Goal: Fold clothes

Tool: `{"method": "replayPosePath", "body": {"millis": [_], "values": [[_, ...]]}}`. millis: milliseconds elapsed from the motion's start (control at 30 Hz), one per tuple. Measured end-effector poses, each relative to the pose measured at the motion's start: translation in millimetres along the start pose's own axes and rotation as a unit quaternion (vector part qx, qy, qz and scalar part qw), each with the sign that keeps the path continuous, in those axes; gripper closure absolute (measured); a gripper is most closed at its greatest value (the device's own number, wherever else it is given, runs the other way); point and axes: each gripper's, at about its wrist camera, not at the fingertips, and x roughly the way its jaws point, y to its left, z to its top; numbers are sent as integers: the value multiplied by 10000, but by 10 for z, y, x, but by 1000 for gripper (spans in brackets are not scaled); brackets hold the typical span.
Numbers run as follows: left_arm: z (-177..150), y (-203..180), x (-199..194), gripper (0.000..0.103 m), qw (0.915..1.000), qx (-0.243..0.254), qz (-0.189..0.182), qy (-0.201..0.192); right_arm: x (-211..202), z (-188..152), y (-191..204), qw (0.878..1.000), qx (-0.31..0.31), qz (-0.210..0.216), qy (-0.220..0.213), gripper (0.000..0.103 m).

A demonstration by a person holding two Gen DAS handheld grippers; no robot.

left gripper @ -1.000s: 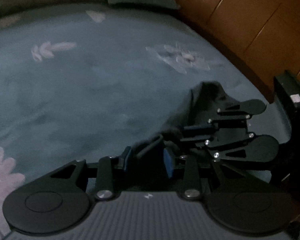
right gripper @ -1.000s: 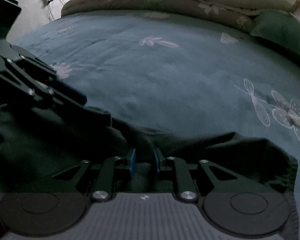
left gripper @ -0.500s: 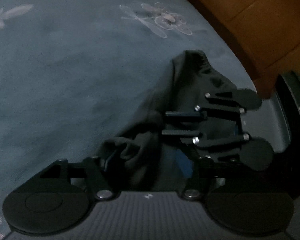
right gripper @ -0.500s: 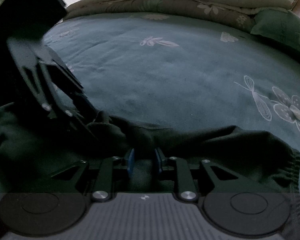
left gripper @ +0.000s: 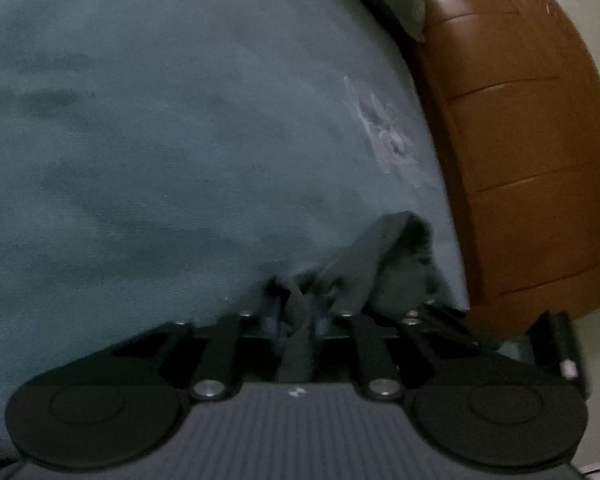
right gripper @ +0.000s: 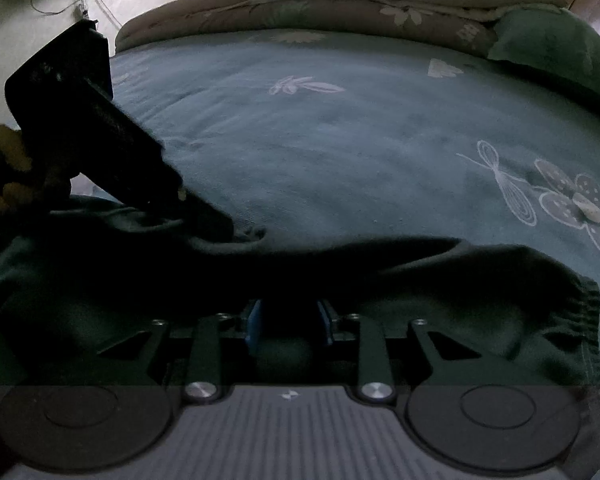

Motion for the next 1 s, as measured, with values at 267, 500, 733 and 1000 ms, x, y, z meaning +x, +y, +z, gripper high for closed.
{"method": "replayPosePath", "body": {"millis": [267, 500, 733, 1000], "values": [[236, 28, -351, 103, 9919, -193, 220, -1239, -74, -32, -32, 9999, 102, -80, -29, 68], [245, 65, -521, 100, 9920, -235, 139, -1235, -85, -23, -38, 9998, 170, -115, -19, 62], [-18, -228, -608, 88, 9959, 553, 252, -676, -92, -15, -43, 9996, 230, -148, 0, 61], [-69, -35, -393, 92, 9929, 303, 918, -691, -97, -29, -35, 9994, 265, -232, 69, 59]]}}
